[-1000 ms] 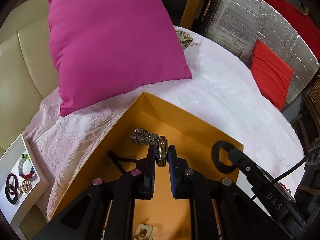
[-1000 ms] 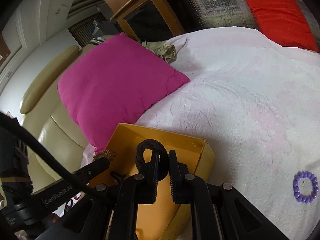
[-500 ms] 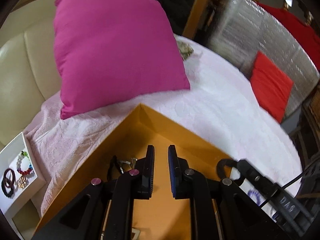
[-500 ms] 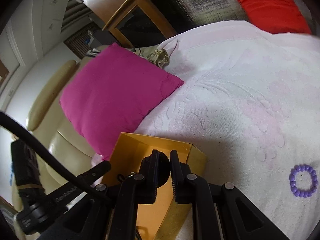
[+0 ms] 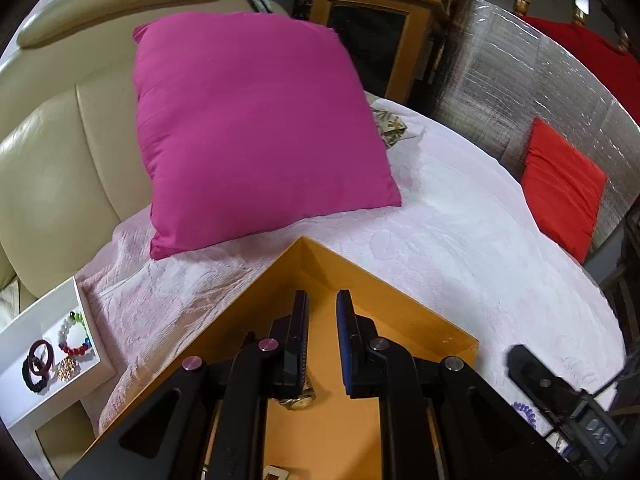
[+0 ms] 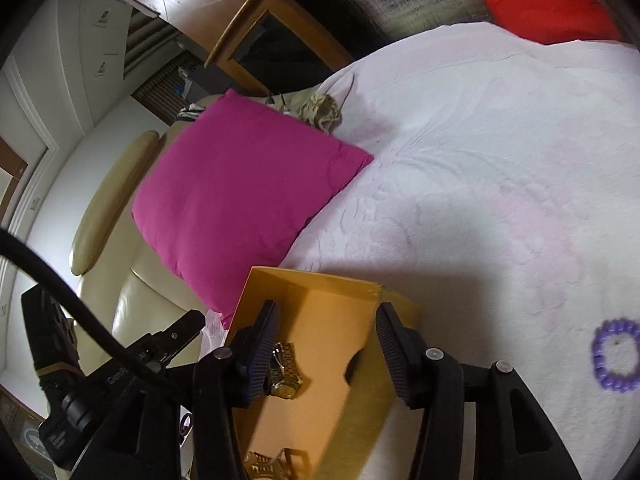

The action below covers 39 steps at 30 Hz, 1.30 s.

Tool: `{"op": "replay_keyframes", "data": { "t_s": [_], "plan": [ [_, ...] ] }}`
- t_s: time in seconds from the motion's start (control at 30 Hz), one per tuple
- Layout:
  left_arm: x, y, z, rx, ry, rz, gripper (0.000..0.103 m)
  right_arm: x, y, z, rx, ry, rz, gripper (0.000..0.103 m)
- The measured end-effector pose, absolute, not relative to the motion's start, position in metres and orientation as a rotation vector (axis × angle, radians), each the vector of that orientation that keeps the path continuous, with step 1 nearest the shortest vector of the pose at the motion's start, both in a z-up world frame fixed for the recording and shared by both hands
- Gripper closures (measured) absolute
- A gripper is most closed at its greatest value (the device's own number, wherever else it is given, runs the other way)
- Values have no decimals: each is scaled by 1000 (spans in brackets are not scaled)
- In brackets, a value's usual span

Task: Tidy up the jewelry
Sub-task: 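Move both open tools back to the remaining bracelets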

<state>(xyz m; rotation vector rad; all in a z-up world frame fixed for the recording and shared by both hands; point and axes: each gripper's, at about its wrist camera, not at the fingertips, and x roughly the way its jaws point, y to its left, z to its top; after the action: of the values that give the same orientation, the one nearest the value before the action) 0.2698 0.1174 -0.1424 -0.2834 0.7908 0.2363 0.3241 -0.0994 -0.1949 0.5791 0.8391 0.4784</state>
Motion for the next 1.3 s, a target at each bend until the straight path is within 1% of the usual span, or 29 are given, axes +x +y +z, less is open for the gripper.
{"op": "replay_keyframes", "data": {
  "t_s": [0.1,0.17,0.23,0.43,0.7,0.87,1.13,1.23,1.3],
  "plan": [
    [270,107,-138,-248,778,228,88,313,-126,-190,567,807,436,49],
    [269,98,-137,-227,770,219,81,301,-148,-189,568,798,400,49],
    [268,86,-135,-200,761,209,67,290,-168,-191,565,796,370,49],
    [264,37,-130,-98,721,145,53,246,-244,-198,593,773,257,49],
    [266,-34,-138,7,742,8,51,198,-360,-200,787,672,97,49],
    [269,-73,-148,52,779,-63,50,186,-408,-218,865,712,9,49],
    [269,-118,-168,110,845,-142,50,181,-438,-233,865,791,-64,52],
    [266,-127,-174,146,859,-153,50,181,-437,-235,858,811,-56,52],
    [266,-129,-178,159,873,-155,50,182,-432,-238,851,834,-40,55]
  ]
}}
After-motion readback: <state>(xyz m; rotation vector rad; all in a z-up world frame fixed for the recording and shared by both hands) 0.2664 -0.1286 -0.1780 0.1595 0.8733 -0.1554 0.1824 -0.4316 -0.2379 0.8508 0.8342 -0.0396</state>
